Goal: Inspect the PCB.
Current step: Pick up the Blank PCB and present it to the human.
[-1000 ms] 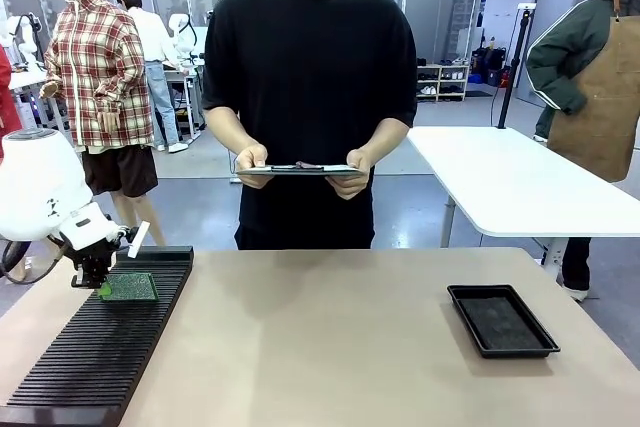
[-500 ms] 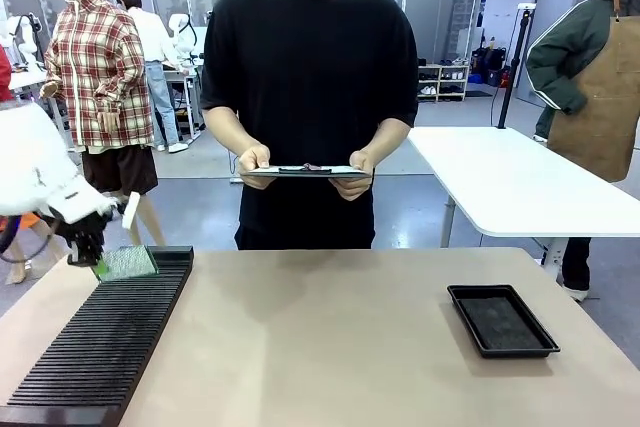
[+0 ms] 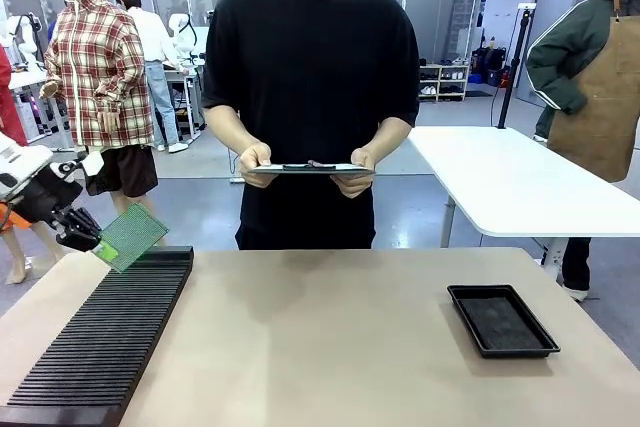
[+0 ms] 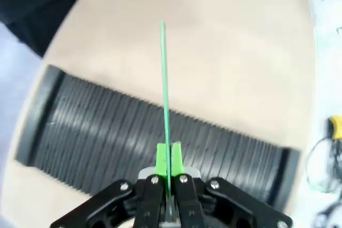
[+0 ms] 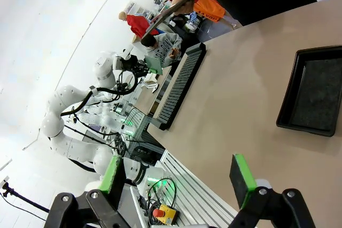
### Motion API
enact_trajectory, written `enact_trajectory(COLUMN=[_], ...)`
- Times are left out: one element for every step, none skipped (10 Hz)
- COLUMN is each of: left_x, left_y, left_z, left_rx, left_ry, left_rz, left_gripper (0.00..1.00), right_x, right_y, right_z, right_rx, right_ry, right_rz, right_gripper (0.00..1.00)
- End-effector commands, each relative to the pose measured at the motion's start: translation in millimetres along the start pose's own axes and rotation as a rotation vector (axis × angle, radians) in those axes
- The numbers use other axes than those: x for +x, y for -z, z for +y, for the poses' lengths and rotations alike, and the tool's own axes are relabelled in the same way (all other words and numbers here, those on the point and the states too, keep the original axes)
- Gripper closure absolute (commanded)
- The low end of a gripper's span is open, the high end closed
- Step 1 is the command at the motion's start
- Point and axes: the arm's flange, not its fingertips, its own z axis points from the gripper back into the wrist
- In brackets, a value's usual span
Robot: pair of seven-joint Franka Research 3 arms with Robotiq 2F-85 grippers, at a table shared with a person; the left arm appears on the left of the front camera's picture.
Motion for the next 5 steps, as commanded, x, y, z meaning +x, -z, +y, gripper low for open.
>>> enact_trajectory(left_x=[-9.3,-12.1,-7.9,-7.9,-7.9], left_y=[12.9,14.8,7.5,7.5,7.5], left_z=[5.5,6.9,-0.6,-0.6,-0.6], left_rx=[-0.072,-0.074,-0.054,-0.054,-0.054], left_ry=[-0.147,-0.176,-0.067,-0.067,-0.067], left_rz=[-0.113,-0.132,-0.066,-0.066,-0.066], left_gripper=[1.0,1.0,1.0,1.0,1.0], right_x=[0.3,0.3,0.3,0.3,0.3], right_y=[-1.1,-1.1,-1.1,-1.1,-1.1], right_z=[-0.1,-0.1,-0.1,-0.1,-0.1], right_rx=[0.008,0.008,0.008,0.008,0.008], right_ry=[-0.018,-0.018,-0.018,-0.018,-0.018], right_rz=[-0.005,-0.005,-0.005,-0.005,-0.005], right_gripper=[0.0,0.0,0.0,0.0,0.0])
